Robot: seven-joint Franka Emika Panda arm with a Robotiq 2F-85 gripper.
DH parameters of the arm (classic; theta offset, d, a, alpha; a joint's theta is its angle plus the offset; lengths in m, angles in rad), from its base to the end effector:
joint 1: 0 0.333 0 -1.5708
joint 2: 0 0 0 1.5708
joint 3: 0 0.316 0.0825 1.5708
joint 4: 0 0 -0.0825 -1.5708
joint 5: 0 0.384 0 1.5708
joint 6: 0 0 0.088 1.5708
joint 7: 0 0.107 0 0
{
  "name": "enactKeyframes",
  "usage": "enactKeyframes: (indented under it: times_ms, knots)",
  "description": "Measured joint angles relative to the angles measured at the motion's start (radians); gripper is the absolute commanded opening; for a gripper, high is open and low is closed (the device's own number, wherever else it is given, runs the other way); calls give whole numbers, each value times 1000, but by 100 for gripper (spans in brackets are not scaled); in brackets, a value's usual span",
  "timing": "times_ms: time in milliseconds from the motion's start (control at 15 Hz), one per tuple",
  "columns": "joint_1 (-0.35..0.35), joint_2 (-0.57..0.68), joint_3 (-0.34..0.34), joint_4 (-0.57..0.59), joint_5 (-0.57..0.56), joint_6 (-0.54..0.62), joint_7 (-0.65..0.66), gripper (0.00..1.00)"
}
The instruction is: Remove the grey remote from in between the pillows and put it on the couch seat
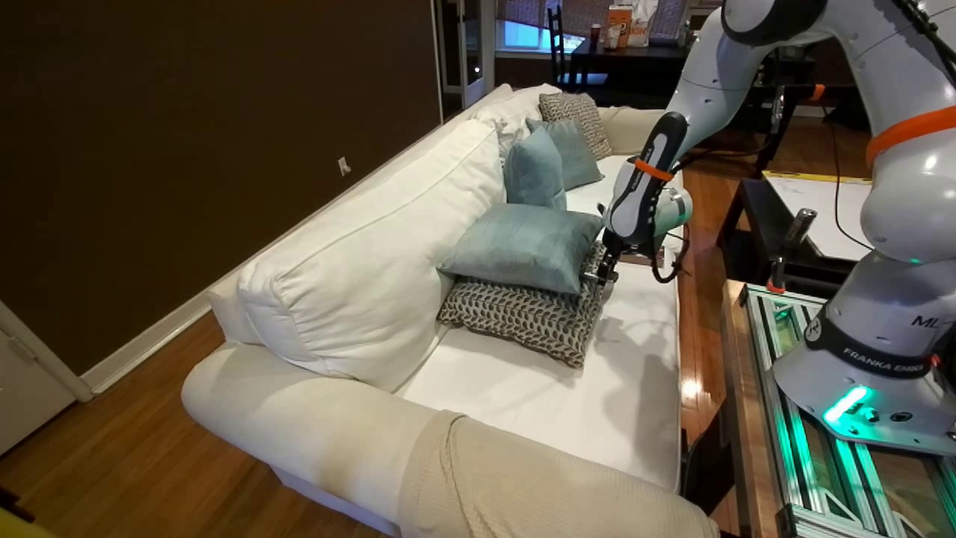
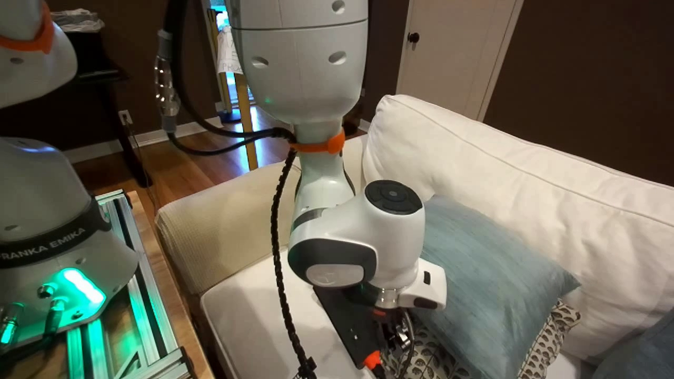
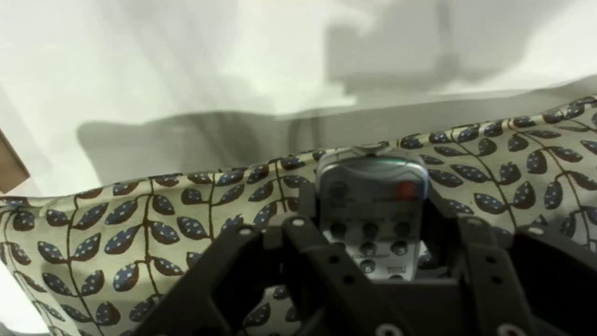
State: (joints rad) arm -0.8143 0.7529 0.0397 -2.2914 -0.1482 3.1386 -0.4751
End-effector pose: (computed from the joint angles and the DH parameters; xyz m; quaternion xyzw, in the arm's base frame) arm 0.3632 -0.3334 0.0353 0.9955 -0.0815 0.0447 0.0205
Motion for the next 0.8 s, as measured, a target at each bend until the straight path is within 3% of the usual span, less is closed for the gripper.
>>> enactKeyframes:
  times_ms: [800]
  knots:
    - [-47, -8, 56, -21, 100, 3, 268, 29]
